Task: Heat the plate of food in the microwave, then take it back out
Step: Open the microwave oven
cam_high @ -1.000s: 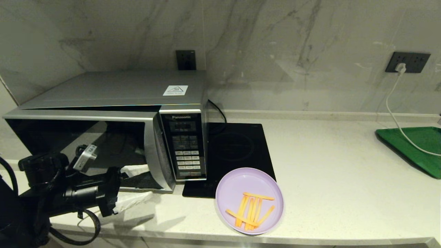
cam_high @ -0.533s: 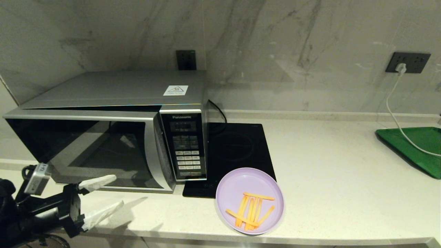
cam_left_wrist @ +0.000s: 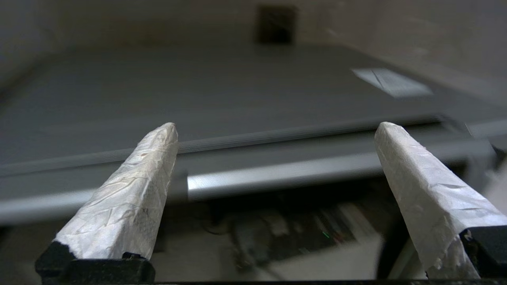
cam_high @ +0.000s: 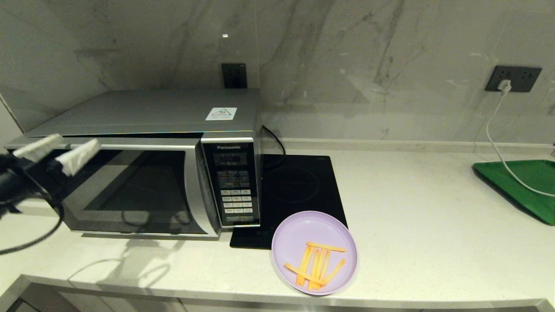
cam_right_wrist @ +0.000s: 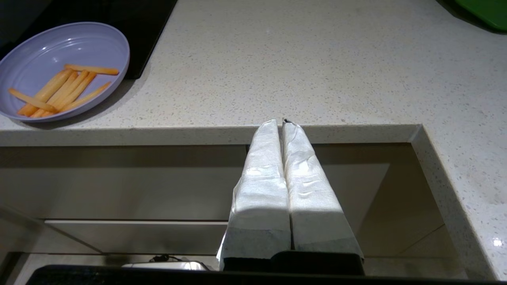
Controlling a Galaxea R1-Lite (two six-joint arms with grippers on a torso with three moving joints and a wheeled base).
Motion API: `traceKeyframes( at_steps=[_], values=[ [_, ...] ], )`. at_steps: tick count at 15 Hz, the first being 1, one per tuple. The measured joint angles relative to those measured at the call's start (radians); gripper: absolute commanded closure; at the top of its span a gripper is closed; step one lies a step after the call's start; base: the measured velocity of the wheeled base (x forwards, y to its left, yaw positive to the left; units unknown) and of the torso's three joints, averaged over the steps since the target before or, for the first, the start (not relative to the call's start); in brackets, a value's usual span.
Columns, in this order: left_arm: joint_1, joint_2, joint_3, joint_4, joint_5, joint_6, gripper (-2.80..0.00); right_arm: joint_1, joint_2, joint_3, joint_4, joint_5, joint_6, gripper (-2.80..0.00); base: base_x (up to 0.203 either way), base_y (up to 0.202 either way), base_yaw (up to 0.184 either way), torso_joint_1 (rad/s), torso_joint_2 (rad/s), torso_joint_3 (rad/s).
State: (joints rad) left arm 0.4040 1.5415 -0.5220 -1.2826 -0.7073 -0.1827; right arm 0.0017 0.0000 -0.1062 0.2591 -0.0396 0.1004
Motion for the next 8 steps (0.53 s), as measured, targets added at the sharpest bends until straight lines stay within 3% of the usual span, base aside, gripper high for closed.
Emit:
traceKeyframes(
  at_steps=[3,4,6,7,8],
  values=[
    [0.000,-0.084,-0.250,0.270,0.227,0.008,-2.80,0.000,0.000,0.000,0.000,0.000,0.000,0.00,0.000,0.000,0.000,0.000,0.00,0.000],
    [0.000,-0.099,-0.321,0.352,0.326,0.045,-2.80,0.000,0.000,-0.001,0.000,0.000,0.000,0.00,0.000,0.000,0.000,0.000,0.00,0.000],
    [-0.015,-0.119,-0.408,0.473,0.523,0.185,-2.80,0.000,0.000,-0.001,0.000,0.000,0.000,0.00,0.000,0.000,0.000,0.000,0.00,0.000],
    [-0.028,-0.133,-0.433,0.497,0.596,0.245,-2.80,0.000,0.000,-0.001,0.000,0.000,0.000,0.00,0.000,0.000,0.000,0.000,0.00,0.000],
    [-0.037,-0.154,-0.446,0.507,0.629,0.275,-2.80,0.000,0.000,-0.001,0.000,0.000,0.000,0.00,0.000,0.000,0.000,0.000,0.00,0.000]
  ],
)
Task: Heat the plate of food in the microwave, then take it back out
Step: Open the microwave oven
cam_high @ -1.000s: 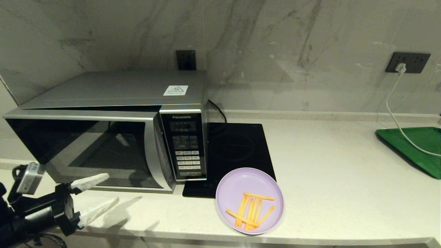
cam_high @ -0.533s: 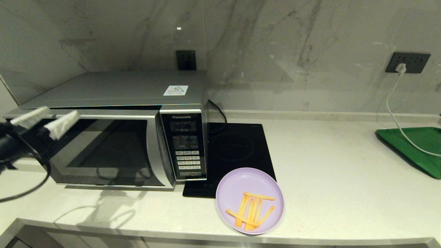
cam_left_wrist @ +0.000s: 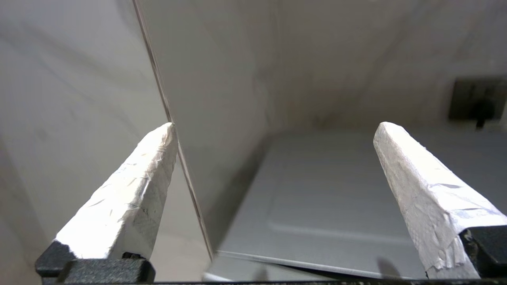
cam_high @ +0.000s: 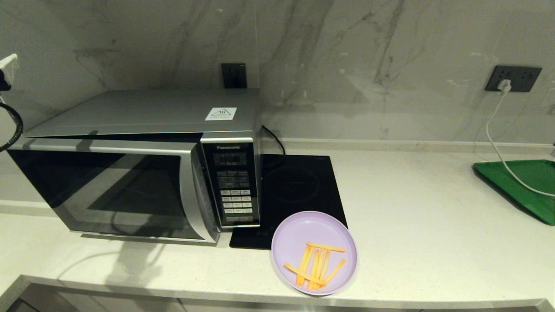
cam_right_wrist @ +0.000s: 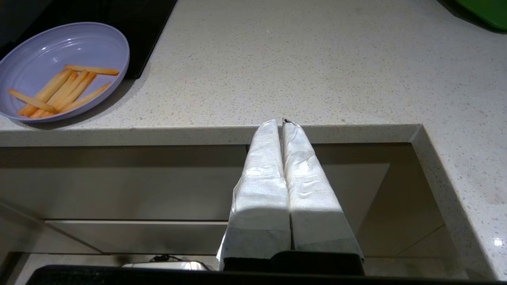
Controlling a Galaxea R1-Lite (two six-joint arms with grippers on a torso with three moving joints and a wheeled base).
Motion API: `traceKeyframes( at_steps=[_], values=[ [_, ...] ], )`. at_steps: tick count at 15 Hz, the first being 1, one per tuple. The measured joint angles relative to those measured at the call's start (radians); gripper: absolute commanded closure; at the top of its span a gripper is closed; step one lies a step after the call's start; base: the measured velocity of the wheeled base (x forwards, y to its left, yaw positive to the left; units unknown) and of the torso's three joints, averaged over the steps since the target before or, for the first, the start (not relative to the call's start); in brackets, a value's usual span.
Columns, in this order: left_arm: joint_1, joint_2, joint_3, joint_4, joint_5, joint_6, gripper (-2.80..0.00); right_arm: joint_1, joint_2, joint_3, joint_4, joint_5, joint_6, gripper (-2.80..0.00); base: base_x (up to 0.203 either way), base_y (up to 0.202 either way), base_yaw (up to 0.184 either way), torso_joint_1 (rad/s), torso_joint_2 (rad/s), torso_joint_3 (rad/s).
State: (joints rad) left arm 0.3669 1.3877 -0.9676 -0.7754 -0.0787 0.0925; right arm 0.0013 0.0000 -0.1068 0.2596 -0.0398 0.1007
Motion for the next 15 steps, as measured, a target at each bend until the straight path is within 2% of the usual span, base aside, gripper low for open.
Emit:
traceKeyframes(
  at_steps=[4,8,10,12,13,15],
  values=[
    [-0.037,-0.084,-0.079,0.107,0.007,0.036,-2.80,0.000,0.000,0.000,0.000,0.000,0.000,0.00,0.000,0.000,0.000,0.000,0.00,0.000],
    [-0.080,-0.140,-0.114,0.207,-0.005,0.150,-2.80,0.000,0.000,0.000,0.000,0.000,0.000,0.00,0.000,0.000,0.000,0.000,0.00,0.000],
    [-0.117,-0.151,-0.175,0.289,0.000,0.143,-2.80,0.000,0.000,0.000,0.000,0.000,0.000,0.00,0.000,0.000,0.000,0.000,0.00,0.000],
    [-0.181,-0.162,-0.250,0.444,0.021,0.095,-2.80,0.000,0.000,0.000,0.000,0.000,0.000,0.00,0.000,0.000,0.000,0.000,0.00,0.000],
    [-0.221,-0.166,-0.285,0.533,0.033,0.066,0.00,0.000,0.000,0.000,0.000,0.000,0.000,0.00,0.000,0.000,0.000,0.000,0.00,0.000],
    [-0.299,-0.172,-0.332,0.690,0.079,0.014,0.00,0.000,0.000,0.000,0.000,0.000,0.000,0.00,0.000,0.000,0.000,0.000,0.00,0.000]
  ],
)
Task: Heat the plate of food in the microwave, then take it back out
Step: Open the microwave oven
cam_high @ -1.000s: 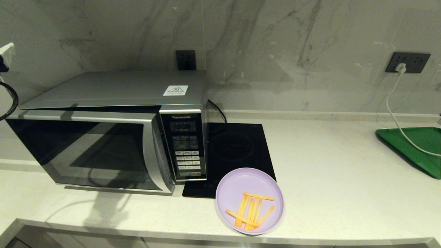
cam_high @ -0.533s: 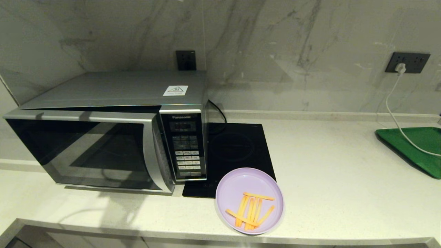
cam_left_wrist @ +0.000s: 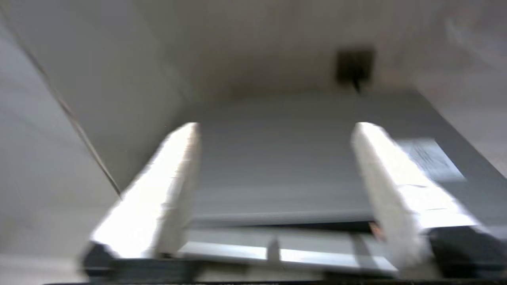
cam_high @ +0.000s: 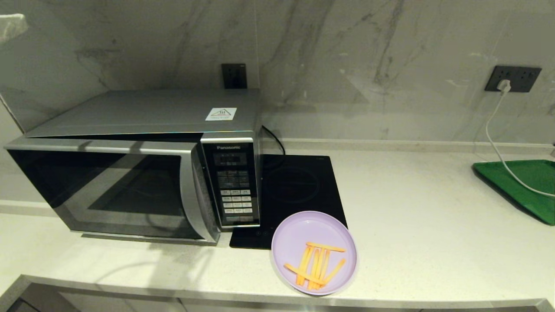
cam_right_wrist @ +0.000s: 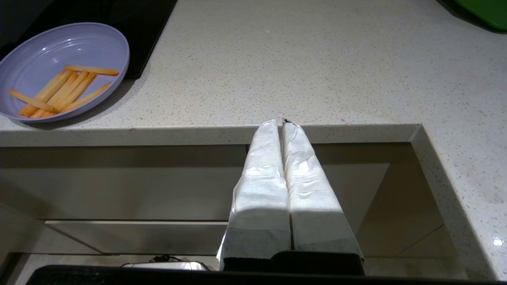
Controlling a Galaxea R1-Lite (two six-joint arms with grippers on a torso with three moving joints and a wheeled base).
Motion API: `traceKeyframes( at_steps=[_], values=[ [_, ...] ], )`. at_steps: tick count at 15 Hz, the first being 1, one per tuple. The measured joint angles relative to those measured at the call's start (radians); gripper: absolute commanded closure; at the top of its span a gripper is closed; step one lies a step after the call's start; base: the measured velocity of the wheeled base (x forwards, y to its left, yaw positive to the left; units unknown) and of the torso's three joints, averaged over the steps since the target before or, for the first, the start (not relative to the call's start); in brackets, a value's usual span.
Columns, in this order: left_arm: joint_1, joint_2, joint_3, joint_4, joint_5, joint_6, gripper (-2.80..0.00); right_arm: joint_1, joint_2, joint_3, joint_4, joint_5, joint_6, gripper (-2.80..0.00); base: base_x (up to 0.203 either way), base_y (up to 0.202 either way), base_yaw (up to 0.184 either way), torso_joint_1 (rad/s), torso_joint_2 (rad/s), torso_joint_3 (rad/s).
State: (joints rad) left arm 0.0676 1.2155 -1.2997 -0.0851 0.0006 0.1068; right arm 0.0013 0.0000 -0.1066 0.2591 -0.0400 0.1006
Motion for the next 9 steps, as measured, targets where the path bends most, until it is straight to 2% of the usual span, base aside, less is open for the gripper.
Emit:
traceKeyframes(
  at_steps=[5,7,9],
  values=[
    [-0.206,0.010,-0.080,0.255,0.153,-0.088,0.00,0.000,0.000,0.000,0.000,0.001,0.000,0.00,0.000,0.000,0.000,0.000,0.00,0.000],
    [-0.284,0.046,-0.157,0.368,0.236,-0.166,0.00,0.000,0.000,0.000,0.000,0.001,0.000,0.00,0.000,0.000,0.000,0.000,0.00,0.000],
    [-0.340,0.103,-0.229,0.484,0.333,-0.204,0.00,0.000,0.000,0.000,0.000,0.000,0.000,0.00,0.000,0.000,0.000,0.000,0.00,0.000]
  ],
)
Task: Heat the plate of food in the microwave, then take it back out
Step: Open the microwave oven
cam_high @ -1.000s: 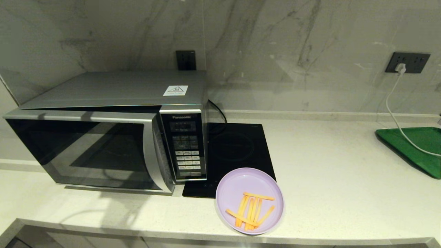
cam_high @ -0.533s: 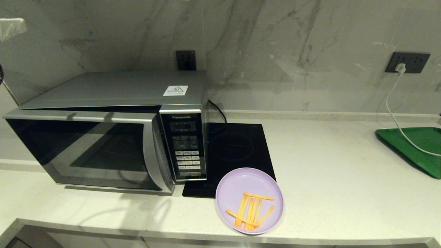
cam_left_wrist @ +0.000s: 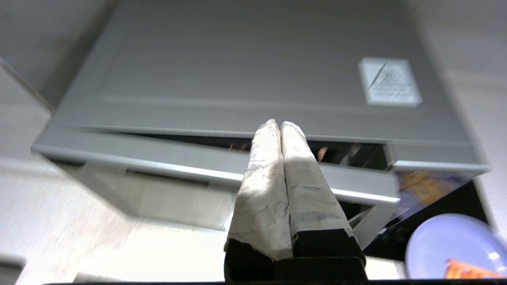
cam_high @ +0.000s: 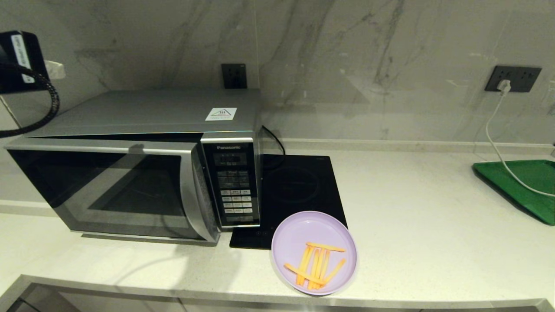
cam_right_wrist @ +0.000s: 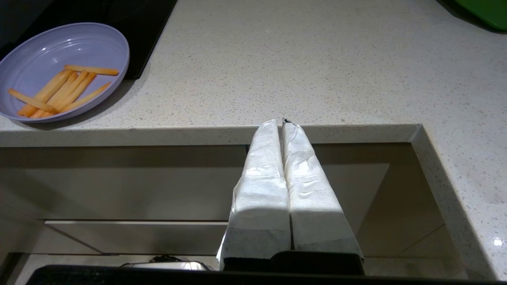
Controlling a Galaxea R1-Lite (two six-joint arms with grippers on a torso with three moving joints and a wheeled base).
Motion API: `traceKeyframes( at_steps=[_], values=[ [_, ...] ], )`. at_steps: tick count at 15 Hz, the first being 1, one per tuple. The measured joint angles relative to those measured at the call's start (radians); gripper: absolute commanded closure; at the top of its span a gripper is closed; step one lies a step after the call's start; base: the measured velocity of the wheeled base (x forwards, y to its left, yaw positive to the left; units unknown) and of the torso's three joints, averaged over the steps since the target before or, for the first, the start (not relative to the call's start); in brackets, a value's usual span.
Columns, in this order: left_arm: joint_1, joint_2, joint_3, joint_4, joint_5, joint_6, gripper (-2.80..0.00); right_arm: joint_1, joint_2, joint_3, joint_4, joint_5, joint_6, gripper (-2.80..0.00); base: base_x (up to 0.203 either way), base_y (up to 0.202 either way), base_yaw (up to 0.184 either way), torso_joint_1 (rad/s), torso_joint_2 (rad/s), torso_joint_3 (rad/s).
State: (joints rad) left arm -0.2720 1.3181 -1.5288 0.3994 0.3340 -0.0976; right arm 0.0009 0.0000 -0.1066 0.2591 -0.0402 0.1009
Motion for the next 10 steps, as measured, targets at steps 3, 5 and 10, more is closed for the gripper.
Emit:
traceKeyframes(
  at_steps=[3,5,10],
  values=[
    [-0.073,0.079,-0.043,0.042,0.062,-0.014,0.00,0.000,0.000,0.000,0.000,0.001,0.000,0.00,0.000,0.000,0.000,0.000,0.00,0.000],
    [-0.114,0.127,-0.050,0.044,0.064,-0.043,0.00,0.000,0.000,0.000,0.000,0.000,0.000,0.00,0.000,0.000,0.000,0.000,0.00,0.000],
    [-0.169,0.219,-0.061,0.040,0.061,-0.084,0.00,0.000,0.000,0.000,0.000,0.000,0.000,0.00,0.000,0.000,0.000,0.000,0.00,0.000]
  ],
)
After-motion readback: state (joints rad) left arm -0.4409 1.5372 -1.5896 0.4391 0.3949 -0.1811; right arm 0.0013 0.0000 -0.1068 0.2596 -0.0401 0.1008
